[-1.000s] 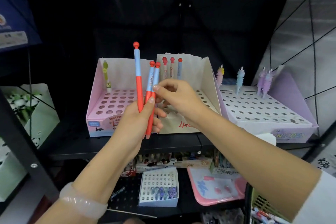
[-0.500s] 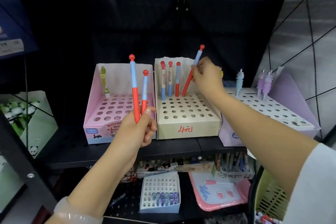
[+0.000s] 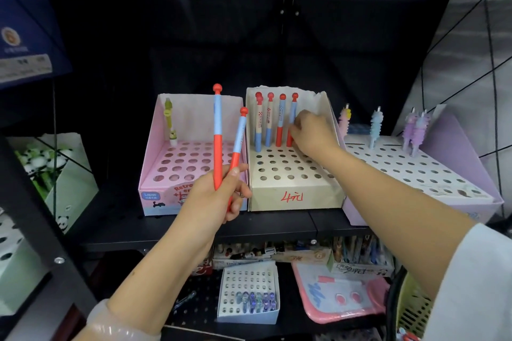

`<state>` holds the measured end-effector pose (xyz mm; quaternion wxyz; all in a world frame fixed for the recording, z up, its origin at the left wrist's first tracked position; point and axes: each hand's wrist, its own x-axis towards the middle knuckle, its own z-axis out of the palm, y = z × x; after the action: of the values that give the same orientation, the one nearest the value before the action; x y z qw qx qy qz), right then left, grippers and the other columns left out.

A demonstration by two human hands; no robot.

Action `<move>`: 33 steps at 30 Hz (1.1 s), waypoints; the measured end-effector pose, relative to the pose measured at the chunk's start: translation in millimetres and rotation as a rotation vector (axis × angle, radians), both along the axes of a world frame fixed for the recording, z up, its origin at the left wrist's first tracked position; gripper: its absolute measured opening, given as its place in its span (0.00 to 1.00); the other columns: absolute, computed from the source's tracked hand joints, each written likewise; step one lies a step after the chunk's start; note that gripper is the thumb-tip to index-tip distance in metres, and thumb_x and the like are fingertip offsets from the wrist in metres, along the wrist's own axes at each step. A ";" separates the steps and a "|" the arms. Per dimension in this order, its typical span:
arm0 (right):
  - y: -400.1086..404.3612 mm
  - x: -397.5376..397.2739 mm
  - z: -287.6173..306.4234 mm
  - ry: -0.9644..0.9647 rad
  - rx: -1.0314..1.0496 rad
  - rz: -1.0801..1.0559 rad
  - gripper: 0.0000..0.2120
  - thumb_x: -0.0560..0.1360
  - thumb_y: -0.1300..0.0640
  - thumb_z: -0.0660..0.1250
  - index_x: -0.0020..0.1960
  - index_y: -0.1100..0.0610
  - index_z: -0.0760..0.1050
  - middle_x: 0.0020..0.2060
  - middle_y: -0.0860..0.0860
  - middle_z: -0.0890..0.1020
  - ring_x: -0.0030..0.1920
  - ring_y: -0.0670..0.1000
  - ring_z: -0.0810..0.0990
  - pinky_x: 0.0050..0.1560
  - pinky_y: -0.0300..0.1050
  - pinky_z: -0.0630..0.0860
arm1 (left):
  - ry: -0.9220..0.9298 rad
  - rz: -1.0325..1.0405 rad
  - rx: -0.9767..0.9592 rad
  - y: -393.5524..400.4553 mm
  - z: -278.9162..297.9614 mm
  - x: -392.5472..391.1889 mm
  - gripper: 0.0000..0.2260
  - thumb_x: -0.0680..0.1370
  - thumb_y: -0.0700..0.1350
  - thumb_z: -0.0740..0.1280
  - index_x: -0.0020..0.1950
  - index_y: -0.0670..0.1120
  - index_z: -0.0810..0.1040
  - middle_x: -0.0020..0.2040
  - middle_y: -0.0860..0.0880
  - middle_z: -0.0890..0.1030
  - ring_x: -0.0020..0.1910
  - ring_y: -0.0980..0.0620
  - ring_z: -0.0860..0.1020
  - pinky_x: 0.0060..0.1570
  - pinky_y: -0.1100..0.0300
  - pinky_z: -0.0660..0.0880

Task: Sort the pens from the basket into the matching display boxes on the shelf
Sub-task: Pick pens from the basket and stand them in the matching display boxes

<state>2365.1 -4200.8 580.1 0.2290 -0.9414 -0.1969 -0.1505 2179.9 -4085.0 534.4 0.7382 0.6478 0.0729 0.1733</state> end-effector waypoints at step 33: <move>-2.5 -14.3 11.4 -0.171 0.256 0.132 0.06 0.80 0.54 0.57 0.46 0.52 0.68 0.28 0.46 0.73 0.27 0.42 0.69 0.26 0.30 0.63 | -0.017 0.153 0.030 2.2 5.5 -5.8 0.15 0.81 0.53 0.53 0.39 0.46 0.67 0.23 0.57 0.61 0.20 0.59 0.57 0.18 0.68 0.55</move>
<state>2350.8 -4203.3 591.5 0.3389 -0.8733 -0.2565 -0.2383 2174.1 -4082.8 540.0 0.7135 0.6499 0.1135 0.2359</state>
